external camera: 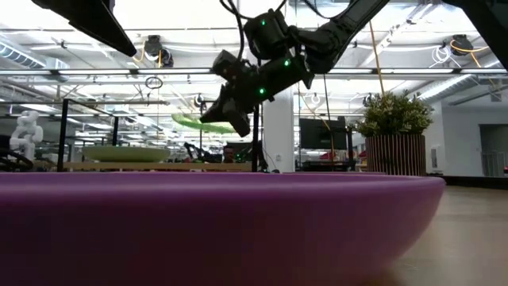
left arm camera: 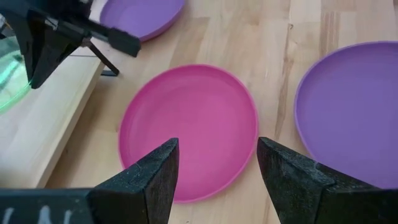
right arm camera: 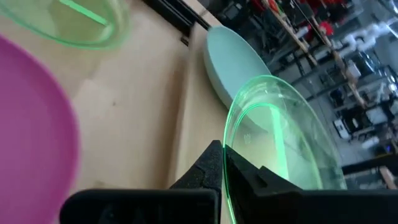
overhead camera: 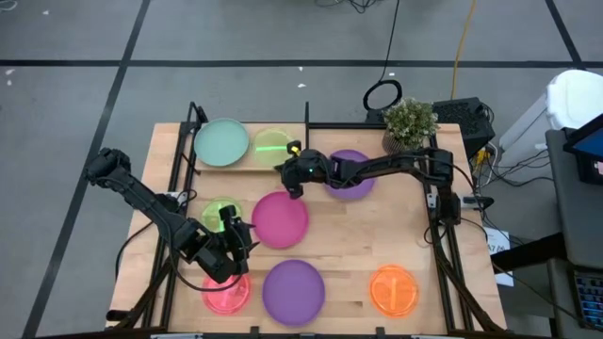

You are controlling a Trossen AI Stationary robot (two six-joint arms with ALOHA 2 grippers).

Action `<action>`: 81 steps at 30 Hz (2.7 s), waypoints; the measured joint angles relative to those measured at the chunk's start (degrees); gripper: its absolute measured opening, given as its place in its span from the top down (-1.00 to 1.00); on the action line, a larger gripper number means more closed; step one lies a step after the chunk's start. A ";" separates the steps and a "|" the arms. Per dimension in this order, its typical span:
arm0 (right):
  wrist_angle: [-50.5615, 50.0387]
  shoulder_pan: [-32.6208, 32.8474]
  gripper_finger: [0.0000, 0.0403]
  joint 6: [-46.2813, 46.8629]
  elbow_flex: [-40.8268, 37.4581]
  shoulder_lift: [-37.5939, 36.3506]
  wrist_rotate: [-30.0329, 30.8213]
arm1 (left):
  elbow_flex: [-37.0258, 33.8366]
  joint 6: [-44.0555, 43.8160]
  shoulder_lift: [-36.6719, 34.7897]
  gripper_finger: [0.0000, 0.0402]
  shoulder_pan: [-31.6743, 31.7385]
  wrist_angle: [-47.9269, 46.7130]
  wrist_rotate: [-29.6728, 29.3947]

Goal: Place and stack plates onto a shelf
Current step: Put the right green transparent plate on the shelf, then stack the top pink plate into the blue plate on the shelf

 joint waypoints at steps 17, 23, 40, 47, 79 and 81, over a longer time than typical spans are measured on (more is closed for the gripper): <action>3.01 -2.01 1.00 0.67 -0.07 7.13 1.61 | -0.02 0.03 0.00 -0.11 0.01 0.16 -0.16; 3.26 -2.25 1.00 0.39 -0.07 7.03 1.57 | -0.02 0.05 0.00 -0.11 0.01 -0.02 -0.16; 3.09 -3.33 0.72 0.98 -0.07 7.03 1.79 | -0.02 -0.43 0.00 -0.11 -0.01 0.00 -0.13; 5.48 -1.57 0.49 1.31 -0.07 6.42 1.92 | -0.02 -0.47 0.00 -0.11 -0.01 0.00 -0.13; -27.15 19.27 0.35 35.29 -32.30 -52.53 5.98 | -0.02 1.30 1.19 -0.11 -1.58 1.61 1.90; -27.26 19.33 0.35 35.37 -34.27 -54.95 5.97 | -0.02 4.55 2.29 -0.11 -0.63 3.54 3.99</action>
